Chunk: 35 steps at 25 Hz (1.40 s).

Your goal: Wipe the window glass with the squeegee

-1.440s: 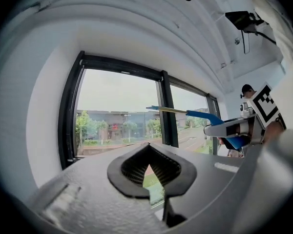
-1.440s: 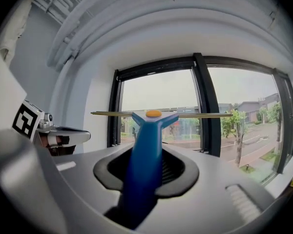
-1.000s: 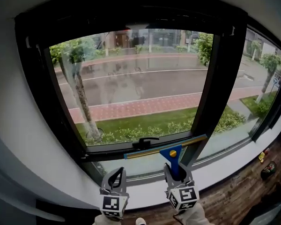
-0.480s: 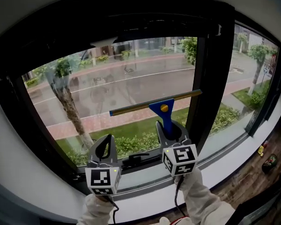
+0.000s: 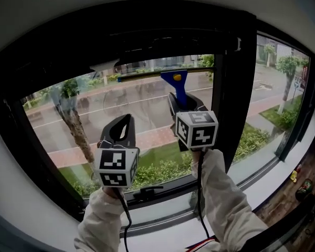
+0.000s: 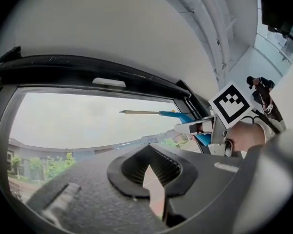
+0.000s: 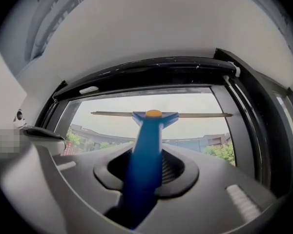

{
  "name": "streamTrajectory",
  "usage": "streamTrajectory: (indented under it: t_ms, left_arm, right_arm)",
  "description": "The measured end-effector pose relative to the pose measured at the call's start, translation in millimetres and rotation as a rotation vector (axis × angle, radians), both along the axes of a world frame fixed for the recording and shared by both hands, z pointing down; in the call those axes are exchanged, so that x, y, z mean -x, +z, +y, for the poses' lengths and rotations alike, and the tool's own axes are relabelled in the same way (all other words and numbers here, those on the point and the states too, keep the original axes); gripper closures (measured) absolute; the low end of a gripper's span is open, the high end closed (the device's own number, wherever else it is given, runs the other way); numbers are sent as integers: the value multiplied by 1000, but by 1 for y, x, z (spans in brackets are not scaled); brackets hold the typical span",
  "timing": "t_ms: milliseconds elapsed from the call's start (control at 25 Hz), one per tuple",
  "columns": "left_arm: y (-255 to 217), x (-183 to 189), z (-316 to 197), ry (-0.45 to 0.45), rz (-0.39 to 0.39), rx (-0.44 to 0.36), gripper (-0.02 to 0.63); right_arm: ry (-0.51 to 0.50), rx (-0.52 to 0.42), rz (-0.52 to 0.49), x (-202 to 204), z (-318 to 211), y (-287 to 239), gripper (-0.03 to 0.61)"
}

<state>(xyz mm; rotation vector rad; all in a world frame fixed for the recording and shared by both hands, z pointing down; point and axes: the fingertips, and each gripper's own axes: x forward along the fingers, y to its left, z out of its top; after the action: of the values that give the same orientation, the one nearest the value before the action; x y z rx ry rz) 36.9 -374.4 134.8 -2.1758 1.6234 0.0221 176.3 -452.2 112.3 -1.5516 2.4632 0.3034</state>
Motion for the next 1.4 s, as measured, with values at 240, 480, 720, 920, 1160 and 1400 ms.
streamTrajectory:
  t_ms: [240,480,720,920,1160,1400]
  left_arm:
    - [-38,-11,-10,42,13,-13,615]
    - [-53,-23,-11,69,9,-27,614]
    - [-60,-34,-10,109,26,-26,614]
    - [-46,-38,-13,121,31,1,614]
    - [-26,-37,-14,132,41,39,614]
    - [-11,-37,-5,142,46,55,614]
  right_arm:
    - [12,-5,0,-4,-17,-47,457]
    - [10,-5,28,-6,-22,-79,457]
    - [16,47,43,-2,-31,-76,457]
    - [22,50,42,-1,-30,-66,457]
    - [19,72,39,-1,-28,-47,457]
    - [17,103,47,-1,-24,-16,457]
